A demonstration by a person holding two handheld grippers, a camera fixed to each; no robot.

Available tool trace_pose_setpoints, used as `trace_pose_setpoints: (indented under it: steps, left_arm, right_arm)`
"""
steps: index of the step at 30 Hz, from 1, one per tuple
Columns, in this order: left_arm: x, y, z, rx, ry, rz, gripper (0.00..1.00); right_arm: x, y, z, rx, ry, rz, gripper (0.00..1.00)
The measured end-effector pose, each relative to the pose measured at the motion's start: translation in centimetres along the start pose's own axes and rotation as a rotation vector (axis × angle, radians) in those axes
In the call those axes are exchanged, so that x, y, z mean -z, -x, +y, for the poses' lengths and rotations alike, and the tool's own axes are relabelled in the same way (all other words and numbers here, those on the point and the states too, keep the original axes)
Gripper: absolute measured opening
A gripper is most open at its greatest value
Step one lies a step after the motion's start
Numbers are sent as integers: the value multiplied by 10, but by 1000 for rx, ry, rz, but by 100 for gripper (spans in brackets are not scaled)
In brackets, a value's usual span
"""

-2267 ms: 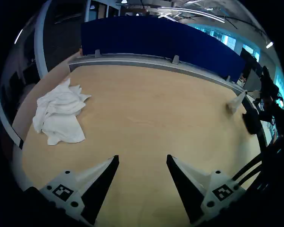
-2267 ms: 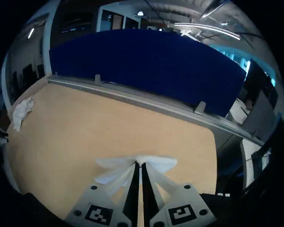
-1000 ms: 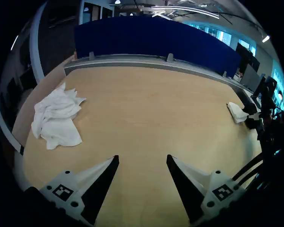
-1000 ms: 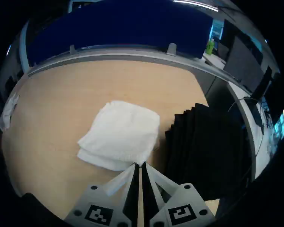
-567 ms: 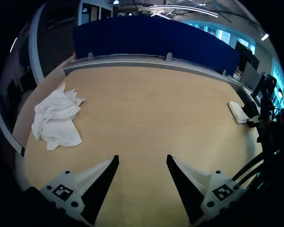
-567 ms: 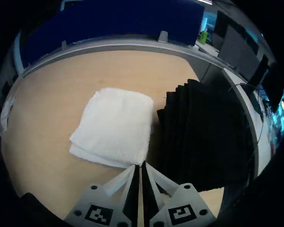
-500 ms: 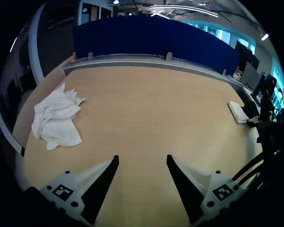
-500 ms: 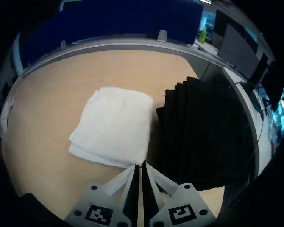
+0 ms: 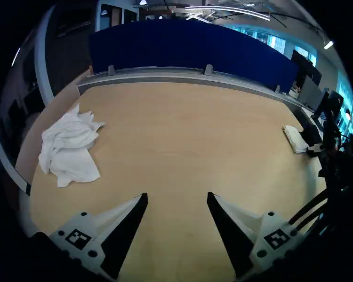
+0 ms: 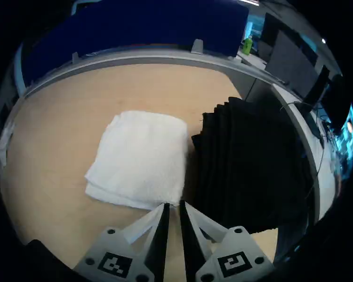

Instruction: Fold towel

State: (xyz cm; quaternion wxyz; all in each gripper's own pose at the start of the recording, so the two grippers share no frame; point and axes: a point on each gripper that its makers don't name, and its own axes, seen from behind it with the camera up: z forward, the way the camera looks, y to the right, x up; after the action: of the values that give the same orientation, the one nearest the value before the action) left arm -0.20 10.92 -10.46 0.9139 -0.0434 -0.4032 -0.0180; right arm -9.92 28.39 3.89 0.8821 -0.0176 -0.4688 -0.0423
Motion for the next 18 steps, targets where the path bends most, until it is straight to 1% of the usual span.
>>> trace_pose_setpoints:
  steps: [1, 7, 11, 13, 17, 18]
  left_arm:
    - [0, 0, 0, -1, 1, 0, 94]
    - [0, -1, 1, -2, 6, 1, 94]
    - [1, -2, 0, -2, 8, 1, 93]
    - [1, -3, 0, -1, 9, 2, 93]
    - [0, -4, -1, 0, 10, 3, 93]
    - [0, -4, -1, 0, 9, 3, 93]
  right_arm:
    - [1, 0, 0, 1, 3, 3, 20]
    - [10, -5, -3, 5, 15, 33, 45]
    - [16, -8, -5, 15, 23, 51, 51]
    - [16, -9, -9, 20, 16, 59, 59]
    - [16, -18, -21, 21, -10, 91, 87]
    - [15, -22, -25, 20, -16, 101, 92]
